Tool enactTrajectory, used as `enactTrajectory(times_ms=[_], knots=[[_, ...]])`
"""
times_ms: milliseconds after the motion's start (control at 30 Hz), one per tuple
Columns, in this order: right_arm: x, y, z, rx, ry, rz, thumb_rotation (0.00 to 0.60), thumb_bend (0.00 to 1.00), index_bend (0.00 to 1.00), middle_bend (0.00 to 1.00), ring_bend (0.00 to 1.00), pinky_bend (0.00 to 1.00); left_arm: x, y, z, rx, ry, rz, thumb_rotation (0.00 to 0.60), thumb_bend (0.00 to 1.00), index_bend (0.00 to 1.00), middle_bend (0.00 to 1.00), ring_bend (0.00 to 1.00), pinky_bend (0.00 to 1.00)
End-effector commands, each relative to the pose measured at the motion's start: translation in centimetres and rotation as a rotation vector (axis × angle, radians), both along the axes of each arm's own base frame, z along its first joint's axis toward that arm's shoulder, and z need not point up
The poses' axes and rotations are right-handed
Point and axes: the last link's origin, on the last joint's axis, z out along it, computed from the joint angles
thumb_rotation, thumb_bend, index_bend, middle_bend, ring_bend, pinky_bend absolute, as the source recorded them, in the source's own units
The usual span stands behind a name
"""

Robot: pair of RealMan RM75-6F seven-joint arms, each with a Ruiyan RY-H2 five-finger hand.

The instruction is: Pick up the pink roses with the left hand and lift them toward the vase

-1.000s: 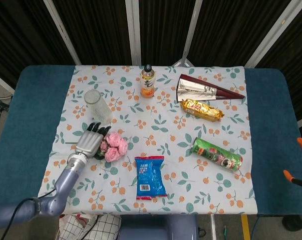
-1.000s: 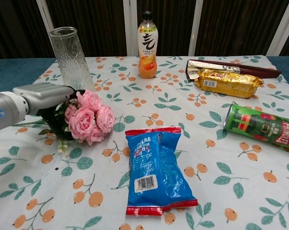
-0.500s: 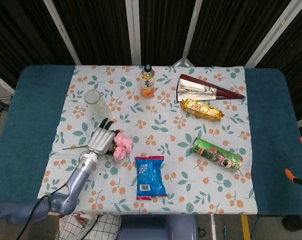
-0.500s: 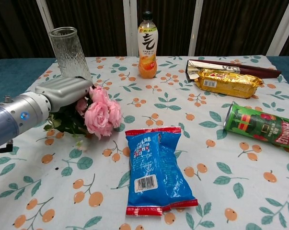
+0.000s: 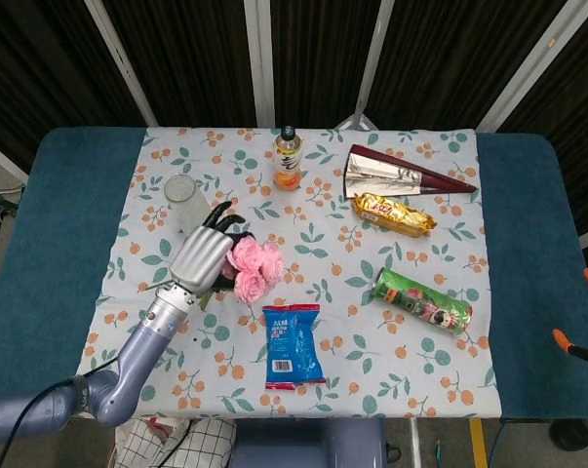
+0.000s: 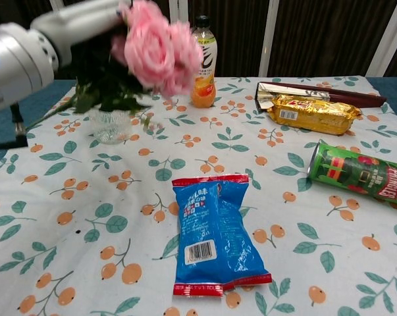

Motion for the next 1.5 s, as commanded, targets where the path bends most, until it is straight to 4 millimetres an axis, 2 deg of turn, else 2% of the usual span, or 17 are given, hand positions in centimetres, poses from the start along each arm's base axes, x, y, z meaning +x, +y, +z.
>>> enactTrajectory(times_ms=[33,167,367,467,633,933,1133,1367,1500], knots=[[-0.2,-0.1,-0.1,0.001,0.0,-0.009,0.6,0.24,0.14,0.04,0.12,0.08,4.8,0.6,5.2,0.077,-0.113,-0.105,0.6,0.35,0.49,0.62,0.23,0.08],[-0.3,-0.3,-0.4,0.003,-0.004,-0.018,0.6,0.24,0.14,0.04,0.12,0.08,7.0,1.8,8.7,0.242,-0.141,-0.172,0.6,0.35,0.49,0.62,0.23,0.07],[-0.3,-0.5,-0.5,-0.016,-0.017,-0.013,0.6,0.24,0.14,0.04,0.12,0.08,5.8,4.5,10.3,0.348,-0.32,-0.15,0.6,0.35,0.49,0.61,0.23,0.06],[-0.5,-0.6,-0.5,-0.033,-0.029,-0.019,0.6,0.24,0.14,0.04,0.12,0.08,4.3,6.4,10.0,0.34,-0.429,-0.129,0.6,0.35,0.49,0.61,0.24,0.06],[-0.8,-0.7,-0.6,-0.034,-0.031,-0.037,0.6,0.24,0.14,0.04,0.12,0.08,2.6,9.0,9.0,0.338,-0.472,-0.101,0.6,0.35,0.48,0.6,0.24,0.06],[-1.5,-0.6,-0.4,-0.045,-0.027,-0.065,0.6,0.24,0.14,0.05,0.12,0.08,2.7,12.8,7.9,0.36,-0.595,-0.053,0.6,0.35,0.48,0.6,0.24,0.07],[-1.9,-0.6,-0.1,-0.059,-0.028,-0.08,0.6,0.24,0.14,0.04,0.12,0.08,3.6,14.2,6.8,0.356,-0.616,-0.041,0.6,0.35,0.48,0.6,0.24,0.08],[-2.2,-0.7,0.0,-0.063,-0.033,-0.094,0.6,0.24,0.14,0.04,0.12,0.08,5.3,14.4,4.7,0.33,-0.617,-0.071,0.6,0.35,0.48,0.6,0.24,0.09],[-2.3,-0.7,0.2,-0.07,-0.039,-0.097,0.6,0.24,0.14,0.04,0.12,0.08,4.9,14.4,4.0,0.334,-0.616,-0.068,0.6,0.35,0.48,0.6,0.24,0.09]])
